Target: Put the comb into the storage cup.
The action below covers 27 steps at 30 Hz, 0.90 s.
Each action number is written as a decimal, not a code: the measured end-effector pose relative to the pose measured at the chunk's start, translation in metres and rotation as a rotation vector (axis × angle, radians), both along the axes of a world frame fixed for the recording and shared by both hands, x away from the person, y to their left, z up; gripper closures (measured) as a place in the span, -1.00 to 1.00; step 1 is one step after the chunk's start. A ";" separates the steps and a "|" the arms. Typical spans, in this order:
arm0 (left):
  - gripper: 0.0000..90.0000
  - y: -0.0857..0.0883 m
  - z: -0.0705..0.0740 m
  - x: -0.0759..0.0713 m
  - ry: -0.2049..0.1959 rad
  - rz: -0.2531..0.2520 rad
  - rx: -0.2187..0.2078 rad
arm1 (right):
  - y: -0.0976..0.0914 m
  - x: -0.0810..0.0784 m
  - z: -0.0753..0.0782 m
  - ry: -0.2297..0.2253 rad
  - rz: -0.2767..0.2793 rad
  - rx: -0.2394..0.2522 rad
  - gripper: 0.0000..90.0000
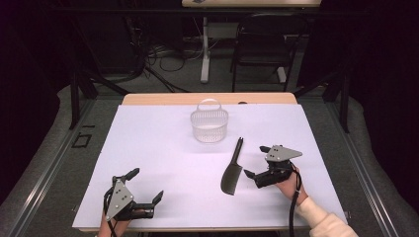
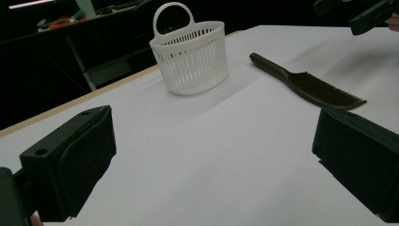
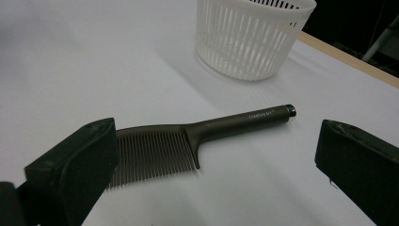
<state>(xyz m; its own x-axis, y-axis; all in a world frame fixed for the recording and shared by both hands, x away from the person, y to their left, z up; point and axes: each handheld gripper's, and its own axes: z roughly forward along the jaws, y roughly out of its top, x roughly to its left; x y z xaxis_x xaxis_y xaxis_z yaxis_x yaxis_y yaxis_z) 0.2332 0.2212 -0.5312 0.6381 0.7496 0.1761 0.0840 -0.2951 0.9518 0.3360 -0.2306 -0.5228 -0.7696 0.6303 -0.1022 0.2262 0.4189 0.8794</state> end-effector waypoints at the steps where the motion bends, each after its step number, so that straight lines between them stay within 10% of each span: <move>1: -1.00 0.000 0.000 0.000 0.000 0.000 0.000 | 0.001 0.002 0.000 -0.001 -0.003 -0.001 -1.00; 27: -1.00 0.001 0.000 0.000 0.002 0.001 -0.008 | 0.016 0.048 -0.006 0.041 -0.033 -0.007 -1.00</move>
<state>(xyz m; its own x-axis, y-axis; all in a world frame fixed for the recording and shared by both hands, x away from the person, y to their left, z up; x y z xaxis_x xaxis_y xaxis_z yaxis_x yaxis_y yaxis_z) 0.2334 0.2219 -0.5312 0.6376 0.7516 0.1688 0.0864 -0.2876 0.9539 0.3843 -0.2144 -0.5289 -0.7523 0.6544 -0.0760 0.2753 0.4171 0.8662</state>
